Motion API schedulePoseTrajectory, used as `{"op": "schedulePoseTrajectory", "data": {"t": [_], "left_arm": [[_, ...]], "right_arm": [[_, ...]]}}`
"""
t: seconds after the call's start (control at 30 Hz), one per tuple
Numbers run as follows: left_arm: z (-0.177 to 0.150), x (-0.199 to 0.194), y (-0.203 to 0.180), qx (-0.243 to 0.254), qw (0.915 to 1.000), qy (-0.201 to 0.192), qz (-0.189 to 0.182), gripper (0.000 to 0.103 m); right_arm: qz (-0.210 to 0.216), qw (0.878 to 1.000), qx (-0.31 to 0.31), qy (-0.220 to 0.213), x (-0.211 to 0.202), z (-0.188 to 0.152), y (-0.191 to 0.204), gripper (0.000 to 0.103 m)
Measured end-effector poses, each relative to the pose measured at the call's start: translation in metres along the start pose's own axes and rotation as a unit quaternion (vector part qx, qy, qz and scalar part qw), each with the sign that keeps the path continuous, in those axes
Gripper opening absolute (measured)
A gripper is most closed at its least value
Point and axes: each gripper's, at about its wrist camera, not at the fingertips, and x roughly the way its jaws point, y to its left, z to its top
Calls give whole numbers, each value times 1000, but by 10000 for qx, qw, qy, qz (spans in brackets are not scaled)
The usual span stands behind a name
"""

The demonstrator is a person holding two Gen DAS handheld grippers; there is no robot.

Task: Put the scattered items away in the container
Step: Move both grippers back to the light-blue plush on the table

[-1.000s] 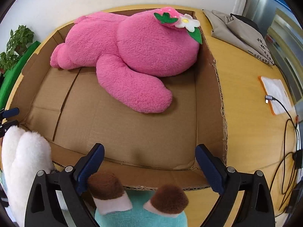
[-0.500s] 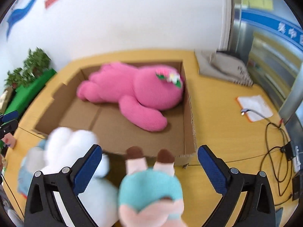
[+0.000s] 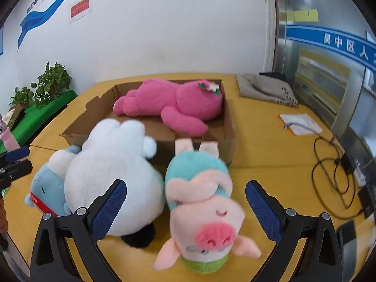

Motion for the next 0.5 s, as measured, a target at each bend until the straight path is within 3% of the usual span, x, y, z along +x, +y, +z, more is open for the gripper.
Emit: {"op": "schedulePoseTrajectory", "data": {"t": [0.2, 0.5], "left_arm": [[-9, 11, -16, -82, 9991, 105, -408, 85], [-14, 16, -27, -63, 9989, 38, -458, 85]], "right_arm": [[36, 9998, -105, 184, 6, -18, 9, 103], [-38, 9996, -80, 263, 8, -24, 8, 103]]}}
